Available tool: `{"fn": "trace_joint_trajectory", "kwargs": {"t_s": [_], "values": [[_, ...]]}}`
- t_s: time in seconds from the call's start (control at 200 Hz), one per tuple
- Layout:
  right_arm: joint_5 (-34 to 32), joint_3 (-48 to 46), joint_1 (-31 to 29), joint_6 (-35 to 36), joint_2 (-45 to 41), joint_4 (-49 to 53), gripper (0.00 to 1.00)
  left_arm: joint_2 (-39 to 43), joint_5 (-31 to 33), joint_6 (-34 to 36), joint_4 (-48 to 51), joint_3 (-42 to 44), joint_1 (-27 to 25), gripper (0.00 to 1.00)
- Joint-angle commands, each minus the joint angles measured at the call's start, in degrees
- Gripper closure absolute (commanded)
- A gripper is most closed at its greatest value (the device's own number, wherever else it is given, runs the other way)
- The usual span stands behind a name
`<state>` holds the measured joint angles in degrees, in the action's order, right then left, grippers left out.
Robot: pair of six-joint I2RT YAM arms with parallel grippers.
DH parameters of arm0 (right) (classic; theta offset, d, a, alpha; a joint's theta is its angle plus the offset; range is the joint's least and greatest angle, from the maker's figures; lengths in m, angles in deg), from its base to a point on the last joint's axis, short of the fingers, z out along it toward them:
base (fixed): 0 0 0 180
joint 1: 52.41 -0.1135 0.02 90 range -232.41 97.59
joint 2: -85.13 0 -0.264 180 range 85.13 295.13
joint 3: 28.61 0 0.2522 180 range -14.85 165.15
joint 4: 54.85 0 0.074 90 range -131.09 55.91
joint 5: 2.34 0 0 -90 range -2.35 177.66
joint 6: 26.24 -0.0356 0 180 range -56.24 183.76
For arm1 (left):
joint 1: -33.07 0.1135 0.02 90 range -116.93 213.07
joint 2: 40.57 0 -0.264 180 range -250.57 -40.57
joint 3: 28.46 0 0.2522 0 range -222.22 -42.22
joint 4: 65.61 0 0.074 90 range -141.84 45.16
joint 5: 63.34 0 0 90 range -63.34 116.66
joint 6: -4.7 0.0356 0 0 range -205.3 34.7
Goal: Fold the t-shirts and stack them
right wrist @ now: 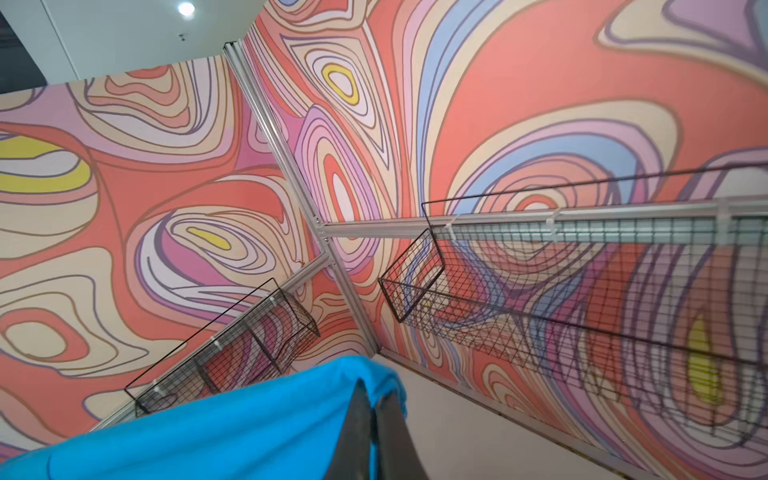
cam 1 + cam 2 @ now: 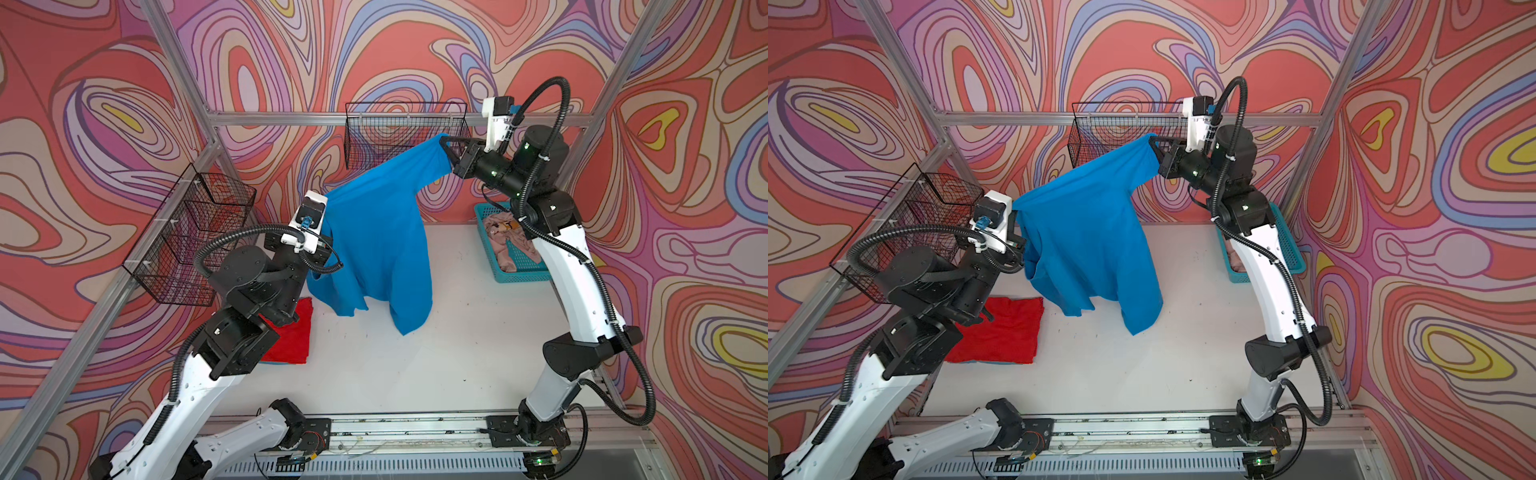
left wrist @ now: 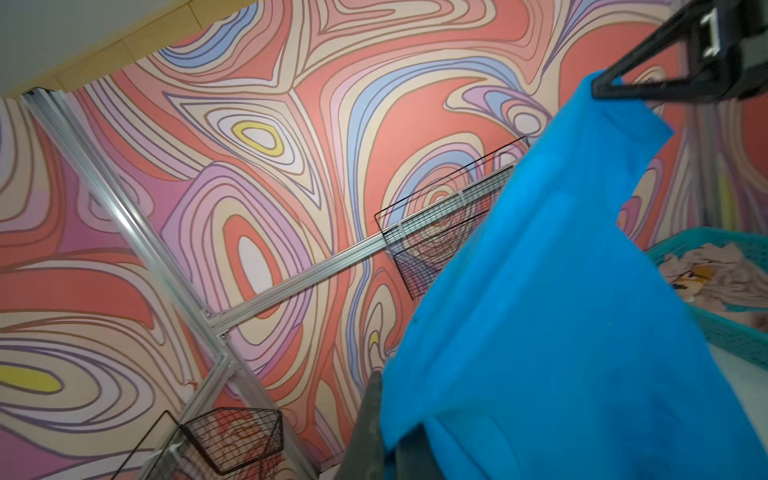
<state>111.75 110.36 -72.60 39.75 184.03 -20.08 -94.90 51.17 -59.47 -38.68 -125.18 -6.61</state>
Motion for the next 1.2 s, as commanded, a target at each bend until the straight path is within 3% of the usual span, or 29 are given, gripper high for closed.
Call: {"fn": "trace_joint_trajectory", "kwargs": {"t_s": [0.0,0.13,0.24,0.315,0.486,0.591,0.641,0.716,0.876,1.032,1.192], "values": [[2.1,-16.99,0.88,-3.77,-8.98,-10.01,1.0,1.84,-8.94,-14.25,12.32,0.45,0.22,1.0],[-3.19,-38.23,1.78,-4.46,-20.53,-14.55,1.0,1.88,-19.03,-27.65,14.68,9.36,-1.91,1.0],[-7.0,-52.91,2.55,-5.14,-28.52,-16.18,1.0,0.89,-15.55,-32.53,10.9,19.83,-10.36,1.0],[-10.22,-62.16,3.06,-6.69,-32.78,-17.92,1.0,-0.66,-16.76,-37.9,8.74,25.01,-13.83,1.0],[-14.3,-72.28,3.46,-6.74,-38.77,-18.16,1.0,-7.9,-18.38,-47.73,1.46,32.64,-23.65,1.0],[-14.43,-75.48,3.83,-6.47,-42.68,-19.13,1.0,-13.85,-19.5,-51.85,-1.33,32.28,-28.28,1.0],[-13.54,-76.34,3.9,-6.25,-44.16,-19.08,1.0,-15.05,-23.1,-53.29,-4.1,33.15,-28.47,0.88],[-11.68,-77.71,3.92,-6.76,-46.19,-18.03,1.0,-15.71,-25.28,-53.35,-4.09,32.43,-28.51,0.63],[-14.28,-79.42,3.89,-6.52,-51.61,-9.46,1.0,-14.4,-24.68,-44.25,9.17,22.41,-26.13,0.01],[-20.57,-80.29,3.93,-7.12,-57.75,-0.67,1.0,-16.33,-32.42,-42.17,16.07,13.43,-12.53,0.0],[-18.27,-80.12,3.91,-8.45,-58.57,6.27,1.0,-28.52,-34.23,-42.85,22.07,2.07,-3.48,0.0]]}}
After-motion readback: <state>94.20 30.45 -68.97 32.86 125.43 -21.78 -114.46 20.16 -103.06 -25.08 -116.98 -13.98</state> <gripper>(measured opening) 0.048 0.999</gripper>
